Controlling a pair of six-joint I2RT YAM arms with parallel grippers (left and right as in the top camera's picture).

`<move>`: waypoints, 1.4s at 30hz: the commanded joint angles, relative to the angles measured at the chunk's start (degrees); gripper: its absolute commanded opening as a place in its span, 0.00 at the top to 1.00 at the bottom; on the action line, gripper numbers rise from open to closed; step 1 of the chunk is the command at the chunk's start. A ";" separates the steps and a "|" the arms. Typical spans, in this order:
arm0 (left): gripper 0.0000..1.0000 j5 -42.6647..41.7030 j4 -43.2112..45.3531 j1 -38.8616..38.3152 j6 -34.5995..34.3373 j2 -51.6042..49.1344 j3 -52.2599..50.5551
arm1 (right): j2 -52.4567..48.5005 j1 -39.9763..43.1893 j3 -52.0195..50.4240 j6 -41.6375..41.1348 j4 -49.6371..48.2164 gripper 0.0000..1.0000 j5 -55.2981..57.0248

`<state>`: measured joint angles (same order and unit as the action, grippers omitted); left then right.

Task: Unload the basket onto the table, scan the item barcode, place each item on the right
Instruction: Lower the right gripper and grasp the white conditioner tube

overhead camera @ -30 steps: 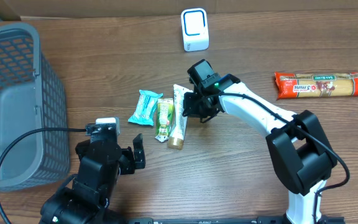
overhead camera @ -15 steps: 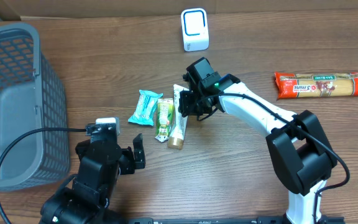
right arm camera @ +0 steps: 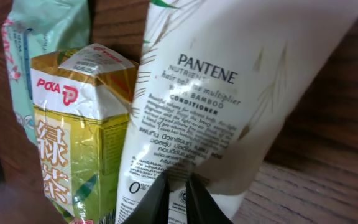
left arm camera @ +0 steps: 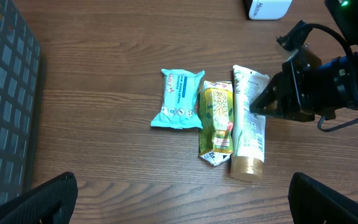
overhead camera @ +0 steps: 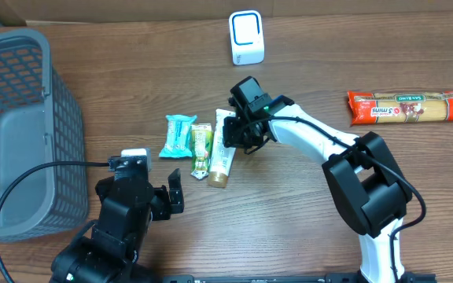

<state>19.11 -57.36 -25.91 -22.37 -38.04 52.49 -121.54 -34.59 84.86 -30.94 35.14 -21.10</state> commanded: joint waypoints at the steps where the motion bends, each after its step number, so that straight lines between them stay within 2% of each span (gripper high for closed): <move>1: 0.01 0.76 0.20 -0.37 -0.81 -0.09 -0.37 | -2.38 -0.07 -0.26 -2.27 0.74 0.83 2.12; 2: 0.00 0.76 0.20 -0.37 -0.81 -0.09 -0.37 | -2.36 0.07 -0.11 -2.01 0.83 0.73 2.10; 3: 0.00 0.76 0.22 -0.37 -0.81 -0.09 -0.37 | -2.25 0.24 0.46 -1.84 1.40 0.70 2.12; 10: 0.01 0.76 0.22 -0.37 -0.81 -0.09 -0.37 | 0.63 3.21 9.92 2.73 12.66 0.52 1.92; 11: 0.00 0.76 0.22 -0.37 -0.81 -0.09 -0.37 | 1.29 3.54 11.08 2.69 14.43 0.46 1.77; 12: 0.00 0.76 0.22 -0.37 -0.81 -0.09 -0.37 | 1.86 3.76 12.15 2.69 16.35 0.34 0.68; 14: 0.00 0.76 0.20 -0.37 -0.81 -0.09 -0.37 | 2.05 3.76 12.39 2.69 17.79 0.25 -2.08; 22: 0.00 0.76 0.22 -0.37 -0.81 -0.09 -0.37 | 1.84 -0.48 6.91 0.55 16.76 0.05 -4.02; 30: 0.00 0.76 0.22 -0.37 -0.81 -0.09 -0.37 | 1.84 -2.21 1.25 -2.36 11.13 0.05 -1.88; 33: 0.00 0.76 0.22 -0.37 -0.81 -0.09 -0.37 | 1.84 -2.23 -0.55 -5.38 9.20 0.10 -0.04; 36: 0.00 0.76 0.22 -0.37 -0.81 -0.09 -0.37 | 1.84 -2.47 -1.99 -7.32 8.37 0.19 1.70; 38: 0.00 0.76 0.22 -0.37 -0.81 -0.09 -0.37 | 1.84 -2.47 -2.12 -7.89 8.63 0.35 2.29; 39: 0.00 0.76 0.22 -0.37 -0.81 -0.09 -0.37 | 1.86 -2.47 -2.05 -7.89 8.70 0.38 2.75; 42: 0.00 0.76 0.22 -0.37 -0.81 -0.09 -0.37 | 1.86 -2.12 -0.26 -7.26 12.11 0.33 7.19</move>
<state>19.11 -57.36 -25.91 -22.37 -38.04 52.49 -120.88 -37.26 84.05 -37.56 44.75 -20.84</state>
